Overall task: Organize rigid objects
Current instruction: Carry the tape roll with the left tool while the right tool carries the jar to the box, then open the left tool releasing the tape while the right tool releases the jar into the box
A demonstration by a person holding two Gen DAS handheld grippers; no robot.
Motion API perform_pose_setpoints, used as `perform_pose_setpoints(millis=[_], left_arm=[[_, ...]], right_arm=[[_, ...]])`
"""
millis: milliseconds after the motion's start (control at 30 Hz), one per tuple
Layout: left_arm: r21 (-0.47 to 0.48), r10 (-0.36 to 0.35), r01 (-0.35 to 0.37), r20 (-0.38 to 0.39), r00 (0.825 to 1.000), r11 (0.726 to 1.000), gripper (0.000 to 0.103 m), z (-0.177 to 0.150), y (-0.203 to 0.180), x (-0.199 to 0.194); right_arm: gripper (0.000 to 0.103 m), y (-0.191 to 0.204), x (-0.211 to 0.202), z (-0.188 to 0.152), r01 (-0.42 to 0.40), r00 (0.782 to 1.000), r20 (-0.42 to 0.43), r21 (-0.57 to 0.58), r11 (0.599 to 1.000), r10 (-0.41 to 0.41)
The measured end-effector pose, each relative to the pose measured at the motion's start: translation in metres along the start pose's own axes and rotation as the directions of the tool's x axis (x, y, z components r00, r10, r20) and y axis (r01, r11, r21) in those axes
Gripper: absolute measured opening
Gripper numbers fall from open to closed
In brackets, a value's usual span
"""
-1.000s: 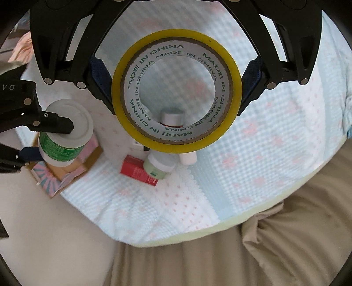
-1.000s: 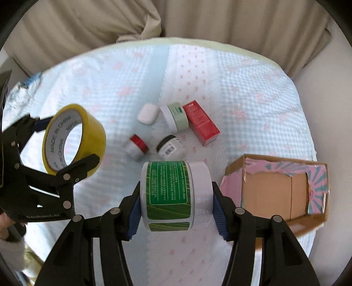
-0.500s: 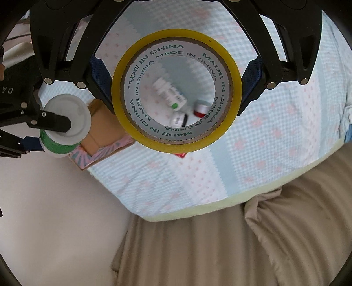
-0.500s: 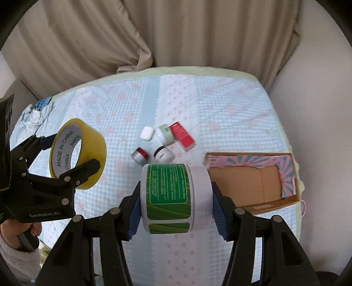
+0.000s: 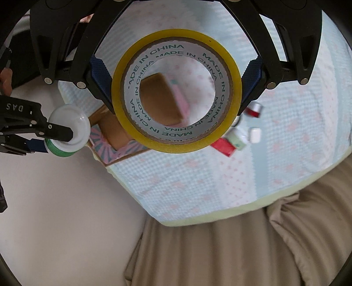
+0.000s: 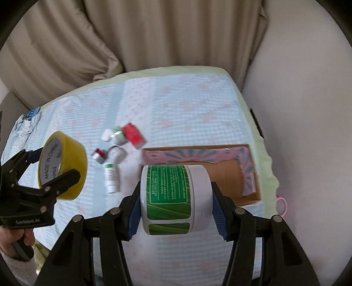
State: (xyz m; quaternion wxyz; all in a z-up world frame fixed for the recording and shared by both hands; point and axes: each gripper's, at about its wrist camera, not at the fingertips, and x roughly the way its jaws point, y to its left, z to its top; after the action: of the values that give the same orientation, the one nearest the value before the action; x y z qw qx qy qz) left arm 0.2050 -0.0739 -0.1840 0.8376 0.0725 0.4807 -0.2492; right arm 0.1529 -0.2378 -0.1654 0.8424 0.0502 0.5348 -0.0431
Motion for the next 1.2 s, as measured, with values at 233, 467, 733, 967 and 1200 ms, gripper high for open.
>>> perform_pose_setpoints(millis=[233, 467, 733, 967, 1200], left_arm=[[-0.043, 0.010, -0.013, -0.061, 0.998, 0.999, 0.097, 0.013, -0.052, 0.066], [-0.072, 0.062, -0.073, -0.143, 0.988, 0.995, 0.097, 0.023, -0.075, 0.133], [-0.080, 0.069, -0.093, -0.260, 0.963, 0.992, 0.097, 0.020, -0.075, 0.220], [-0.070, 0.057, -0.084, -0.325, 0.944, 0.994, 0.097, 0.008, -0.076, 0.265], [-0.050, 0.070, -0.091, -0.323, 0.944, 0.995, 0.103, 0.008, -0.078, 0.262]], right_arm=[[0.052, -0.074, 0.051, 0.005, 0.006, 0.997, -0.081, 0.020, 1.000, -0.004], [0.052, -0.120, 0.118, 0.015, -0.014, 0.986, -0.164, 0.060, 0.998, 0.024], [0.052, -0.136, 0.179, 0.022, -0.045, 0.976, -0.211, 0.057, 0.997, 0.056], [0.052, -0.140, 0.219, 0.019, -0.074, 0.965, -0.245, 0.074, 0.995, 0.090], [0.082, -0.139, 0.226, 0.020, -0.072, 0.960, -0.265, 0.068, 0.995, 0.088]])
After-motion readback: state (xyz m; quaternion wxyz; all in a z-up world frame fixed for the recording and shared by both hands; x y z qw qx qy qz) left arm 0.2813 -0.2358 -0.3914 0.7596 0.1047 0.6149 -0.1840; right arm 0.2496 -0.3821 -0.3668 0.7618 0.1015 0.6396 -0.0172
